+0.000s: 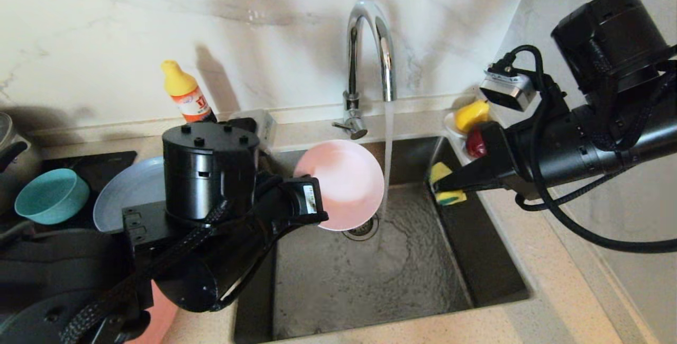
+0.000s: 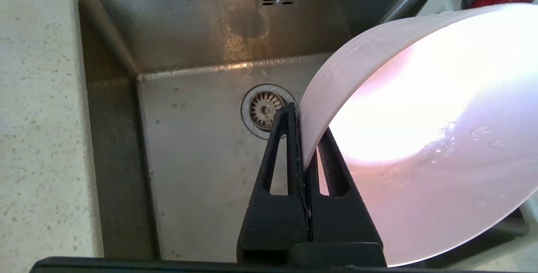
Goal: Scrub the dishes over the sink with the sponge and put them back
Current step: Rinse the bowl
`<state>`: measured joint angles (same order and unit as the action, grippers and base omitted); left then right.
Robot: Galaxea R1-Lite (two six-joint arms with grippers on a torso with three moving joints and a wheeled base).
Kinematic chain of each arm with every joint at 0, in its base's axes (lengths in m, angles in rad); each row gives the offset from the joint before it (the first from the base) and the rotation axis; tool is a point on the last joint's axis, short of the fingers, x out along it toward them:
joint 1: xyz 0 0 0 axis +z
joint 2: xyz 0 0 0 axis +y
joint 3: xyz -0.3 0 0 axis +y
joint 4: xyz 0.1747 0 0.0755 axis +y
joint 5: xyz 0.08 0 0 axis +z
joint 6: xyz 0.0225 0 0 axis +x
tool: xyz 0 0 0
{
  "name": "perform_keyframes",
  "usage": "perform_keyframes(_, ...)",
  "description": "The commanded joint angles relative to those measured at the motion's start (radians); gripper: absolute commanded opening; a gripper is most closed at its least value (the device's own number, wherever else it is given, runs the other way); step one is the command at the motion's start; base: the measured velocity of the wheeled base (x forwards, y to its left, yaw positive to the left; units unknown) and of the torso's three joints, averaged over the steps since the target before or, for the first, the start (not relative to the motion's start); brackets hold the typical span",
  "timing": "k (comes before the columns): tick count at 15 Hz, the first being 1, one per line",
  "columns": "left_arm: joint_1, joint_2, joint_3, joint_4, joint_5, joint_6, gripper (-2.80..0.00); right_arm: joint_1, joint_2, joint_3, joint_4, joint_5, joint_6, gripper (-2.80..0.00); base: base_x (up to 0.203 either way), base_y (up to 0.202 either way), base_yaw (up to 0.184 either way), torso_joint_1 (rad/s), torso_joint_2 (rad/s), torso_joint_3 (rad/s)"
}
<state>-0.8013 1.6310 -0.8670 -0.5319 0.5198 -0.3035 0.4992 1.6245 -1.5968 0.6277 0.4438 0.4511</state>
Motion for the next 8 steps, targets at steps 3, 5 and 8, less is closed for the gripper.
perform_keyframes(3,0.050,0.069,-0.053,0.056,-0.044,-0.024,-2.80,-0.077,-0.164,0.074,0.006,0.020,0.002,-2.80,0.000,0.000,0.000,0.000,0.00,0.000)
perform_keyframes(5,0.064,0.113,-0.126,0.199,-0.075,-0.063,-2.80,-0.106,-0.251,0.133,0.008,0.025,0.002,-2.80,0.000,0.000,0.000,0.000,0.00,0.000)
perform_keyframes(8,0.083,0.197,-0.305,0.451,-0.183,-0.184,-2.80,-0.137,-0.391,0.253,0.004,0.025,-0.002,-2.80,0.000,0.000,0.000,0.000,0.00,0.000)
